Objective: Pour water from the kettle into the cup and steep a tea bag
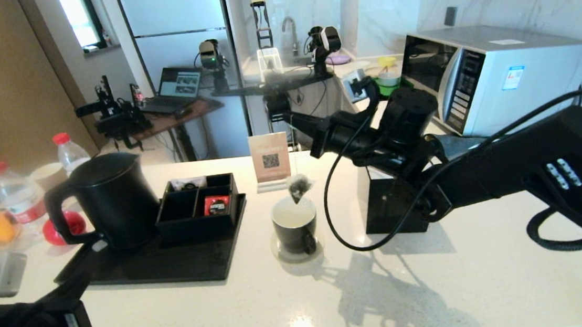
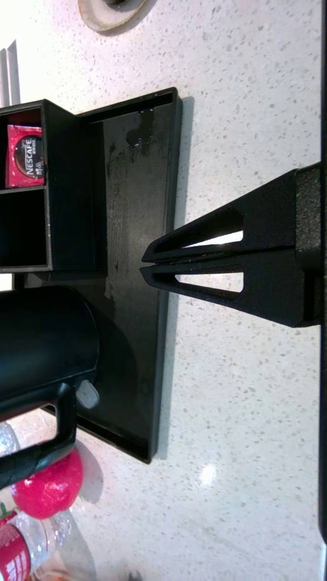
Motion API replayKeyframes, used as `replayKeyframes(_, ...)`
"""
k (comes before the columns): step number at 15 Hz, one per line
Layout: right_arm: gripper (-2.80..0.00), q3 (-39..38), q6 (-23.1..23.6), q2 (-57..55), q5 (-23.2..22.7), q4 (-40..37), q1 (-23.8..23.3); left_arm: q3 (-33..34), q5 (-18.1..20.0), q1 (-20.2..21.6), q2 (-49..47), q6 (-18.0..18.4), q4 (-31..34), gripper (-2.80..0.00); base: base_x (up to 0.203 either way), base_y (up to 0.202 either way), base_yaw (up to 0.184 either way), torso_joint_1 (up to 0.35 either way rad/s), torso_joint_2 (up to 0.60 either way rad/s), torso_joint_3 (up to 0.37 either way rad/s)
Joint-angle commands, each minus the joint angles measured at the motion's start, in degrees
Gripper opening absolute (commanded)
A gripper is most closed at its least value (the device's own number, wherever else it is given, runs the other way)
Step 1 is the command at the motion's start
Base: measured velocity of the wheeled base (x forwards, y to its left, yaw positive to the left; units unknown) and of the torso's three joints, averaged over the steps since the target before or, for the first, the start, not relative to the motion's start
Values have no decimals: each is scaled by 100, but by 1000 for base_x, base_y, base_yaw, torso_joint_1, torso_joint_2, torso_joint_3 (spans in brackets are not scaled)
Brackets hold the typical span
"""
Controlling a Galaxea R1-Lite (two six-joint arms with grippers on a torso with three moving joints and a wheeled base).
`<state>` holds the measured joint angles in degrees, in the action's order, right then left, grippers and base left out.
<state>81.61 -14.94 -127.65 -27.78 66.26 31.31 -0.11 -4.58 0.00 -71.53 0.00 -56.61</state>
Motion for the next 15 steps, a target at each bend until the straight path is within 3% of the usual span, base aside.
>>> replayKeyframes(1, -280, 263, -10, -103, -17, -76, -92, 11, 21, -2, 148, 6, -25, -280, 0, 0, 0, 0, 0, 0)
replayKeyframes(7, -280, 257, 70, 82, -17, -206, -178, 11, 37, -35, 223, 63, -32, -280, 0, 0, 0, 0, 0, 0)
replayKeyframes(10, -280, 85, 174, 267, -23, -234, -183, 11, 0, -31, 855, 56, 82, -280, 0, 0, 0, 0, 0, 0)
replayKeyframes(12, -280, -242, 181, 470, -32, -171, -180, 11, 1, -30, 1591, 67, 431, -280, 0, 0, 0, 0, 0, 0)
replayKeyframes(15, -280, -434, 181, 539, -61, -36, -168, 11, 14, -28, 3040, 108, 1672, -280, 0, 0, 0, 0, 0, 0)
